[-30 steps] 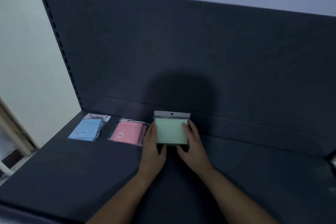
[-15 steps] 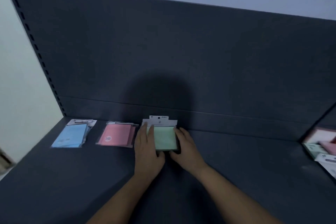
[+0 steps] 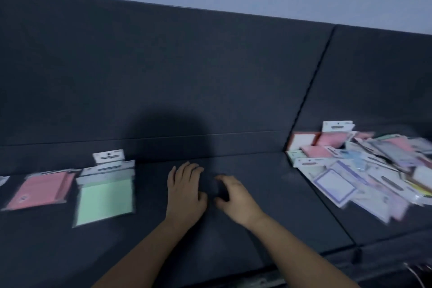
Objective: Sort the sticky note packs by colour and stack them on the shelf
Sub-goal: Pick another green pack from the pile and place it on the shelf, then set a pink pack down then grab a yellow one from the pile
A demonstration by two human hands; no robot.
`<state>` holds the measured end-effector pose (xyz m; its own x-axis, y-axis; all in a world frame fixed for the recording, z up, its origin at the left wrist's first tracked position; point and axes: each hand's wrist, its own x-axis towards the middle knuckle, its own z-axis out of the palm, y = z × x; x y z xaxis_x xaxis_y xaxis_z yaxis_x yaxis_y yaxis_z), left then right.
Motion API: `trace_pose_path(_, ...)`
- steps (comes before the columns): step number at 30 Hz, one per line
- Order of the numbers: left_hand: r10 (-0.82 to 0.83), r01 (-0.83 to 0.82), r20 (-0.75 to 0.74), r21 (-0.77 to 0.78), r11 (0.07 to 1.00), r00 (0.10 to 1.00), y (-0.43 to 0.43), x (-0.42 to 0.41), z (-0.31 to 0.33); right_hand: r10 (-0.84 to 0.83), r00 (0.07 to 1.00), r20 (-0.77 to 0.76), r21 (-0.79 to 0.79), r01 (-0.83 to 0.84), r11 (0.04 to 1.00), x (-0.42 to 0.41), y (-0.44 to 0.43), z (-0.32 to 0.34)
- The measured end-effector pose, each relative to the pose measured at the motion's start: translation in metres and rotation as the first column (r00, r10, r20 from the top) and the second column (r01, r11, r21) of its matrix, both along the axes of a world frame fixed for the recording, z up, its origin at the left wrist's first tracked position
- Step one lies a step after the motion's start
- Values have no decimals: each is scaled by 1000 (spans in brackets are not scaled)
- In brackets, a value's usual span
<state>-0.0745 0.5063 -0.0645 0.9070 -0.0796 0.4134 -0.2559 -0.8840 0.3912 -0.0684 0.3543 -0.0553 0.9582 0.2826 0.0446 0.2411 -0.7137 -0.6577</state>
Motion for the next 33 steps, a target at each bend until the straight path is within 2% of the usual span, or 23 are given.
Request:
trace_pose_path(7, -272, 272, 25, -3, 962, 962, -181, -15, 4, -329, 942, 70, -50, 332, 942, -52, -194, 10)
trace_pose_path(11, -439, 440, 71, -10, 898, 896, -300, -29, 13, -518, 851, 85, -48, 522, 851, -96, -313, 17)
trace_pose_path(15, -529, 531, 43, -40, 846, 847, -405, -53, 13, -636, 767, 85, -56, 641, 765, -147, -409, 18)
trace_pose_path(23, -593, 595, -61, 13, 804, 803, -528, -69, 11, -758, 646, 92, -1, 761, 649, -196, -513, 12)
trace_pose_path(29, -584, 593, -118, 59, 803, 803, -593, -52, 14, -801, 591, 94, -3, 805, 594, -193, -563, 4)
trace_pose_path(33, -591, 598, -98, 72, 798, 801, -636, -25, 14, -811, 577, 93, -31, 816, 577, -170, -604, 6)
